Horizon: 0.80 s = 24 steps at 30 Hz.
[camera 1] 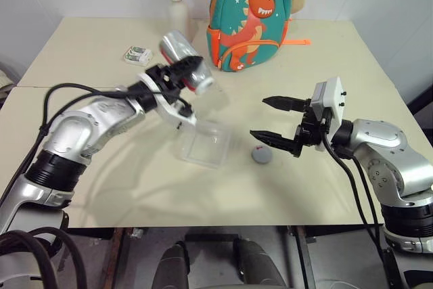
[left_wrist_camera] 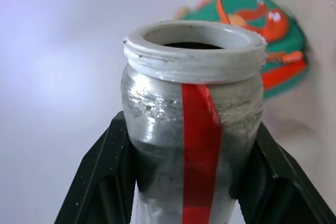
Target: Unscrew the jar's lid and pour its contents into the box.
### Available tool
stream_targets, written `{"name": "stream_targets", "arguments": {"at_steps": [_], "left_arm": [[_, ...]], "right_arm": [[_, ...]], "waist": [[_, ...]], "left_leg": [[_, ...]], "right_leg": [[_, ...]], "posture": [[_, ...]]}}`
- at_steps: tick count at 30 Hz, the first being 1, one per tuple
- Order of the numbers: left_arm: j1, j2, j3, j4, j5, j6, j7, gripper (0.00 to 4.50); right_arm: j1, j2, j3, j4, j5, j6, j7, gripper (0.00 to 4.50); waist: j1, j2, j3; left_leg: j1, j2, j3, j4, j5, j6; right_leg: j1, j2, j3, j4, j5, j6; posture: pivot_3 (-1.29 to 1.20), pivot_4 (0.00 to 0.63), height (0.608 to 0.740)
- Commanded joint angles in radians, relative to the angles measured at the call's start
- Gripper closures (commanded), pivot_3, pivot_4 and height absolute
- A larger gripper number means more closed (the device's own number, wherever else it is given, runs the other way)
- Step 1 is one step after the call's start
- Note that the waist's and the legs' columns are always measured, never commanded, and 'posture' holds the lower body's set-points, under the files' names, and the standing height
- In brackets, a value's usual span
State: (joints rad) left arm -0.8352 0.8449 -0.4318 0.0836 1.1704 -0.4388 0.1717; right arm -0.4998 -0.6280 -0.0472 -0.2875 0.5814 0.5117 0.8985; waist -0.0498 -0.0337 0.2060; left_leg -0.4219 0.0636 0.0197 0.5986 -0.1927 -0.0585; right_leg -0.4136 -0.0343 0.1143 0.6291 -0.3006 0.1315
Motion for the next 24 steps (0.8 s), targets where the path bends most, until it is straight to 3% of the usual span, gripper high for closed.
{"name": "stream_targets", "arguments": {"at_steps": [1,6,12,16,20,24], "left_arm": [[-0.041,0.003,-0.048,0.022,0.176,0.009,0.166,2.48],[-0.150,-0.057,-0.082,0.068,0.280,0.051,0.297,2.48],[-0.119,0.005,-0.084,0.060,0.283,0.020,0.300,2.48],[-0.085,0.012,-0.045,0.057,0.202,0.009,0.243,2.48],[-0.041,0.012,0.024,0.114,-0.004,-0.021,0.105,2.48],[0.067,-0.083,0.197,0.142,-0.526,0.059,-0.207,2.48]], "right_arm": [[-0.030,0.037,-0.026,-0.028,0.030,0.010,-0.050,0.04],[-0.045,0.084,-0.047,-0.015,0.059,0.030,-0.097,0.04],[-0.051,0.093,-0.050,0.001,0.062,0.027,-0.100,0.04],[-0.064,0.094,-0.050,0.020,0.060,0.021,-0.095,0.04],[-0.052,0.094,-0.053,0.013,0.061,0.021,-0.094,0.04],[-0.037,0.093,-0.055,0.003,0.061,0.024,-0.097,0.04]], "waist": [[-0.002,0.000,0.000],[0.012,0.000,0.000],[0.016,0.000,0.000],[0.022,0.000,0.000],[0.022,0.000,0.000],[0.018,0.000,0.000]], "left_leg": [[0.000,0.000,0.000,0.000,0.000,0.000],[-0.001,0.000,0.000,0.001,0.000,0.000],[0.000,0.000,0.002,0.001,-0.001,0.001],[0.000,0.000,0.002,0.002,-0.001,0.001],[0.000,0.000,0.002,0.006,-0.001,0.001],[0.000,0.001,0.003,0.008,-0.001,0.001]], "right_leg": [[0.000,0.000,0.000,0.000,0.000,0.000],[-0.001,0.000,0.000,0.002,0.000,0.000],[-0.002,0.000,0.001,0.003,0.000,0.000],[-0.003,0.000,0.001,0.007,0.000,-0.001],[-0.003,0.000,0.001,0.009,0.000,0.000],[-0.002,0.000,0.001,0.012,0.000,-0.001]], "posture": [[0.00,0.150,0.740],[0.00,0.150,0.740],[0.00,0.150,0.740],[0.00,0.150,0.740],[0.00,0.150,0.740],[0.00,0.150,0.740]]}}
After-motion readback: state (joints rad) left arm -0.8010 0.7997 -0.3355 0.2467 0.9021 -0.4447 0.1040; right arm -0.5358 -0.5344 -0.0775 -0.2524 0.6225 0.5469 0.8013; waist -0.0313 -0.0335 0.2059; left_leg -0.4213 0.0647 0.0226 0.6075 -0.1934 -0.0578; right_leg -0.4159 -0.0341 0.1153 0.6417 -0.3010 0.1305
